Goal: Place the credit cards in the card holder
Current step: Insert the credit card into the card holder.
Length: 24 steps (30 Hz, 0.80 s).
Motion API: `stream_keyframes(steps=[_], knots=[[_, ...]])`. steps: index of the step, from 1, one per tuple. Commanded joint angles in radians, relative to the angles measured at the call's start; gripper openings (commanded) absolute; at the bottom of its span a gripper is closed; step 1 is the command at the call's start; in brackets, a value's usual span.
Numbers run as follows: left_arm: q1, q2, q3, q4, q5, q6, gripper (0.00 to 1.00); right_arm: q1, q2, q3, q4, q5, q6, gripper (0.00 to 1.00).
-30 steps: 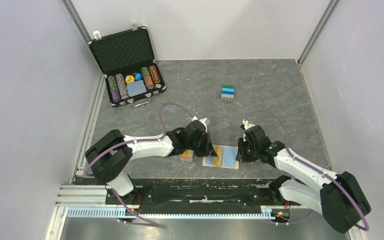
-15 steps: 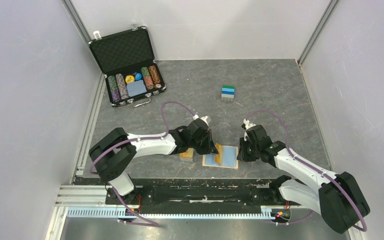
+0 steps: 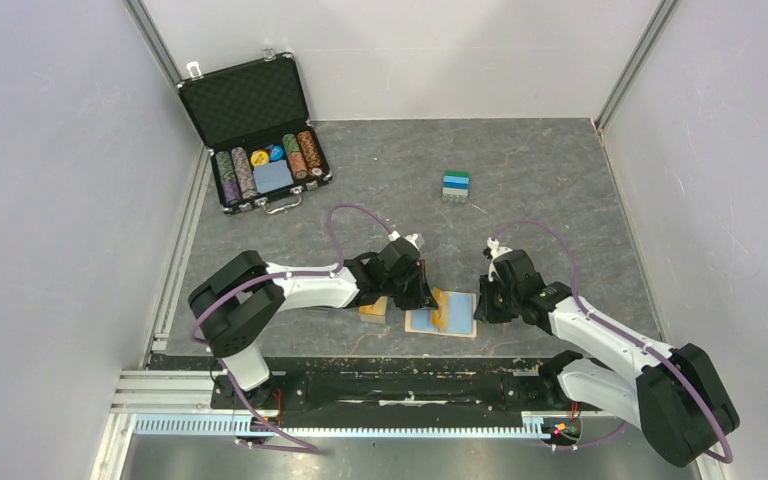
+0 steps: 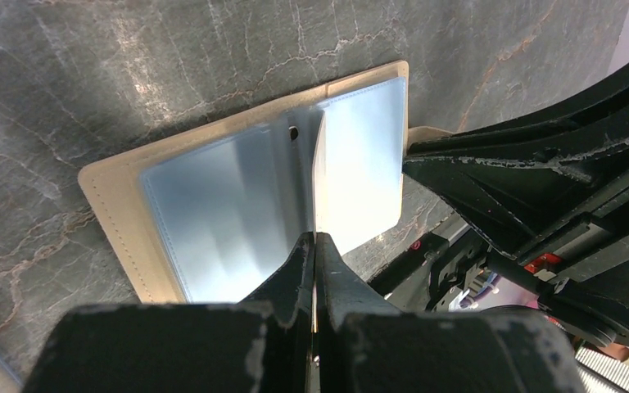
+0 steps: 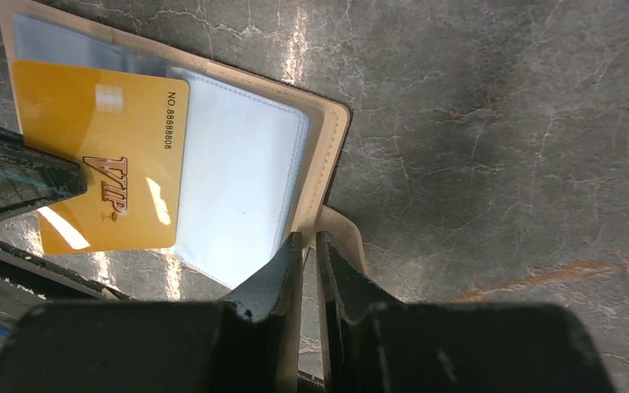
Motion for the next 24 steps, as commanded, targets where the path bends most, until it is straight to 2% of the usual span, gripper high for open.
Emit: stream_keyframes(steps=[1, 12, 24], knots=[[0.004, 0.023, 0.016, 0.033, 0.004, -0.044, 0.02, -0.006, 0.009, -0.021, 0.016, -0.004, -0.018, 0.11], [-0.004, 0.027, -0.033, 0.114, 0.004, -0.115, 0.02, -0.011, 0.008, -0.033, 0.031, -0.027, -0.014, 0.0], [-0.026, 0.028, -0.027, 0.035, -0.041, -0.088, 0.02, -0.015, 0.006, -0.036, 0.03, -0.029, -0.015, 0.0]])
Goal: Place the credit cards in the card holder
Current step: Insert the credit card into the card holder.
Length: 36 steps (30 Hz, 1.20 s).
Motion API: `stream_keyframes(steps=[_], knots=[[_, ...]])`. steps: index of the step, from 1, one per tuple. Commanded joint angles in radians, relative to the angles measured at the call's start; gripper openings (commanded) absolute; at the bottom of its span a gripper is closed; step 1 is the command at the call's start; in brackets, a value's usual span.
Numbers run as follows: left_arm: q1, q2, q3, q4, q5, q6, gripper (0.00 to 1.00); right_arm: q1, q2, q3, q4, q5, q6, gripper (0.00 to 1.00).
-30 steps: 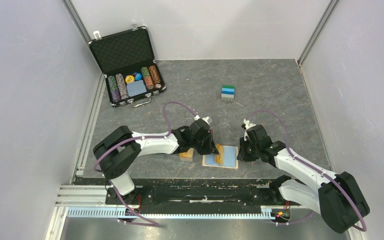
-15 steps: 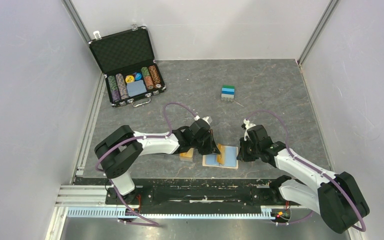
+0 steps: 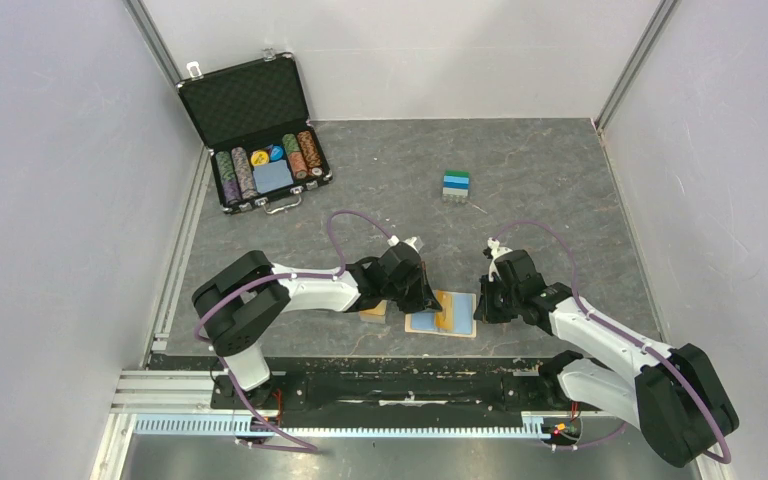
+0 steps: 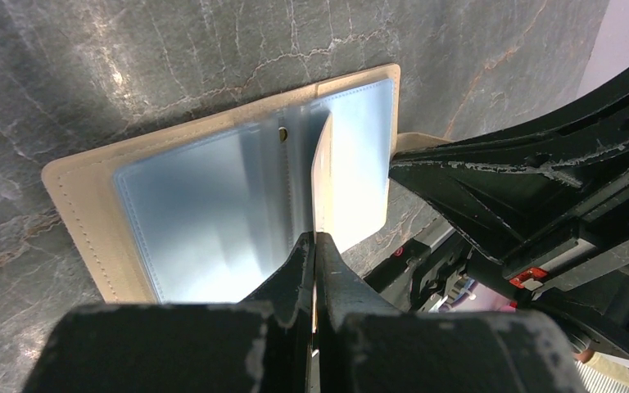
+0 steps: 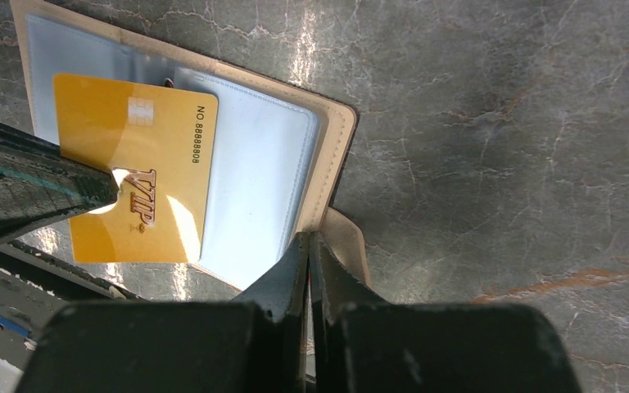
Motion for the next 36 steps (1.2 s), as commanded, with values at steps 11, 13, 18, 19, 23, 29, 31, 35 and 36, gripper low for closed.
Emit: stream_keyframes(steps=[11, 13, 18, 19, 23, 29, 31, 35, 36], knots=[[-0.014, -0.037, 0.049, -0.237, -0.136, 0.062, 0.02, -0.005, 0.004, -0.03, 0.008, 0.002, -0.019, 0.0], [-0.014, -0.048, 0.06, -0.273, -0.16, 0.073, 0.02, -0.005, 0.003, -0.029, 0.008, 0.0, -0.019, 0.0], [-0.008, -0.049, 0.066, -0.262, -0.15, 0.076, 0.02, -0.007, 0.005, -0.028, 0.009, -0.002, -0.02, 0.0], [-0.008, -0.043, 0.069, -0.259, -0.146, 0.076, 0.02, -0.007, 0.006, -0.028, 0.009, -0.002, -0.02, 0.0], [-0.008, -0.015, 0.075, -0.226, -0.119, 0.067, 0.02, -0.006, 0.007, -0.03, 0.008, -0.004, -0.023, 0.0], [-0.008, 0.002, 0.062, -0.144, -0.076, 0.032, 0.02, -0.008, 0.012, -0.03, 0.009, -0.005, -0.027, 0.0], [-0.008, 0.008, 0.061, -0.132, -0.07, 0.027, 0.02, -0.008, 0.012, -0.031, 0.01, -0.006, -0.027, 0.0], [-0.012, 0.018, 0.051, -0.118, -0.064, 0.012, 0.02, -0.008, 0.012, -0.033, 0.012, -0.008, -0.027, 0.0], [-0.013, 0.023, 0.046, -0.087, -0.056, 0.008, 0.02, -0.008, 0.014, -0.034, 0.013, -0.006, -0.028, 0.0]])
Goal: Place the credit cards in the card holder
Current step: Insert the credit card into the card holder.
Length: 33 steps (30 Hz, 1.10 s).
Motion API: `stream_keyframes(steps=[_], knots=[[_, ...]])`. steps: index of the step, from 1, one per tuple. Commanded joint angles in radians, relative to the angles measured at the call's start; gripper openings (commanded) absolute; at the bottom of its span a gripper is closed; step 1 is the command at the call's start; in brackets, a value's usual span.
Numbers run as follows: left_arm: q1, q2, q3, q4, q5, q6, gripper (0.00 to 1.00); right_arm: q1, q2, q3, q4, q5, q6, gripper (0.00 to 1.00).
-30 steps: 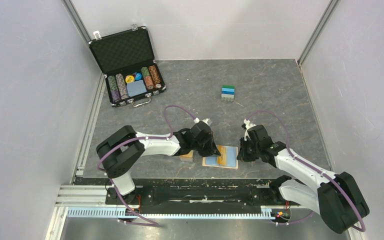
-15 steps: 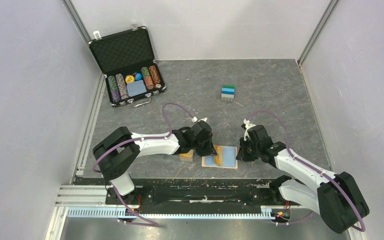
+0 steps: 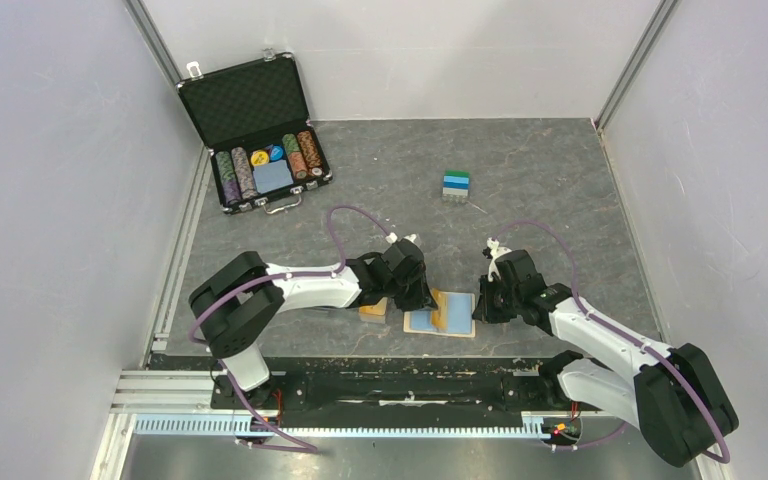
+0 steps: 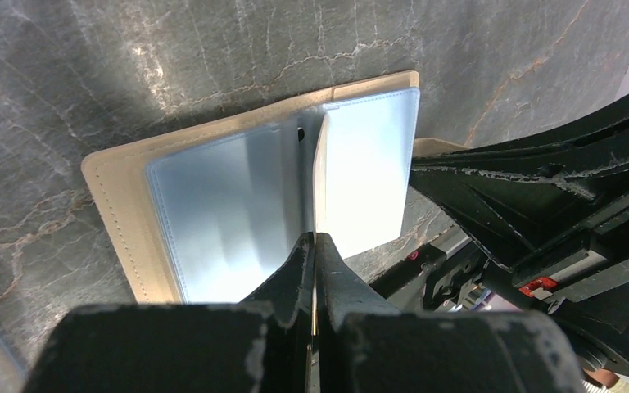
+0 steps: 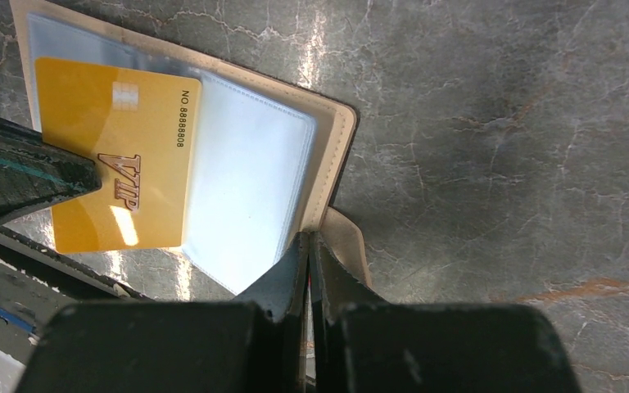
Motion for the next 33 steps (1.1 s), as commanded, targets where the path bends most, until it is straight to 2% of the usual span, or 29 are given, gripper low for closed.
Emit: stream_keyframes(steps=[1, 12, 20, 27, 33], knots=[[-0.008, 0.046, -0.015, 0.076, 0.005, -0.011, 0.02, -0.001, 0.011, -0.028, -0.006, 0.007, -0.019, 0.0], [-0.024, 0.05, -0.058, 0.105, 0.015, -0.038, 0.02, -0.003, 0.019, -0.034, 0.001, 0.004, -0.02, 0.0], [-0.035, 0.036, -0.078, 0.053, -0.019, -0.036, 0.02, -0.003, 0.018, -0.036, 0.004, 0.001, -0.021, 0.0], [-0.038, 0.022, -0.109, 0.205, 0.025, -0.094, 0.02, -0.003, 0.019, -0.037, 0.007, 0.0, -0.02, 0.0], [-0.038, 0.059, -0.093, 0.215, 0.046, -0.101, 0.02, -0.003, 0.02, -0.037, 0.007, -0.001, -0.022, 0.0]])
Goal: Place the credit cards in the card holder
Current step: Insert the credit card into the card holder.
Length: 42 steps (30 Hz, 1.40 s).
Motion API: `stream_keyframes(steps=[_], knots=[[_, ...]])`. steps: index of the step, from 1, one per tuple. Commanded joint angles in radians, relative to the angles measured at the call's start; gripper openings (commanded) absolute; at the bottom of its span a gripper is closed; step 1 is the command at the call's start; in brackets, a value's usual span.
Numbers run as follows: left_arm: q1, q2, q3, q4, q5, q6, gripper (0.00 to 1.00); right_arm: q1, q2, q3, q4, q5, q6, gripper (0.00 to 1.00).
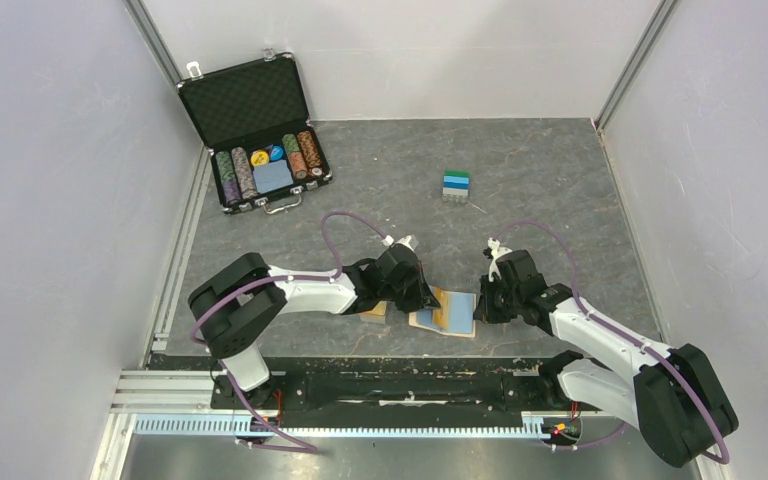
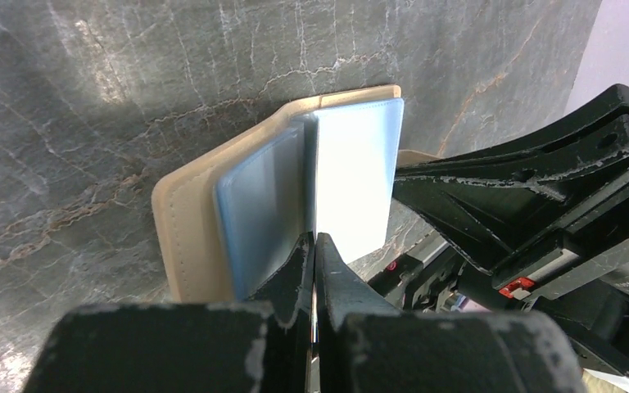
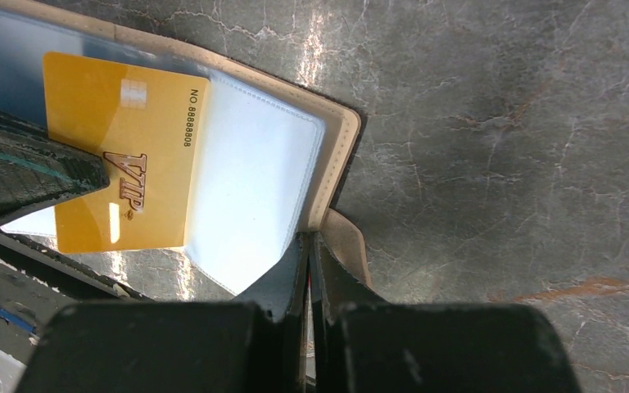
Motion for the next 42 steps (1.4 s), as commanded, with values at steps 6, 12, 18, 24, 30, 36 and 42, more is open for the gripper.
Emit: stream_keyframes(steps=[6, 12, 18, 24, 30, 36, 42], knots=[[-0.035, 0.059, -0.037, 0.063, 0.045, -0.054, 0.02, 0.001, 0.021, -0.032, 0.006, 0.01, -0.022, 0.0], [-0.037, 0.036, -0.048, 0.085, 0.048, -0.056, 0.02, 0.001, 0.025, -0.033, 0.008, 0.008, -0.022, 0.0], [-0.036, 0.06, -0.021, 0.01, 0.038, -0.031, 0.02, 0.001, 0.025, -0.034, 0.008, 0.009, -0.024, 0.0], [-0.04, 0.055, 0.001, -0.099, 0.005, -0.001, 0.03, 0.001, 0.032, -0.034, 0.013, 0.006, -0.025, 0.0], [-0.062, 0.038, 0.102, -0.295, -0.062, 0.079, 0.28, -0.001, 0.03, -0.033, 0.014, 0.005, -0.023, 0.0], [-0.088, 0.064, 0.229, -0.466, -0.114, 0.143, 0.39, -0.001, 0.029, -0.034, 0.014, 0.006, -0.023, 0.0], [-0.094, 0.104, 0.256, -0.465, -0.083, 0.151, 0.47, -0.001, 0.03, -0.036, 0.014, 0.005, -0.023, 0.0]])
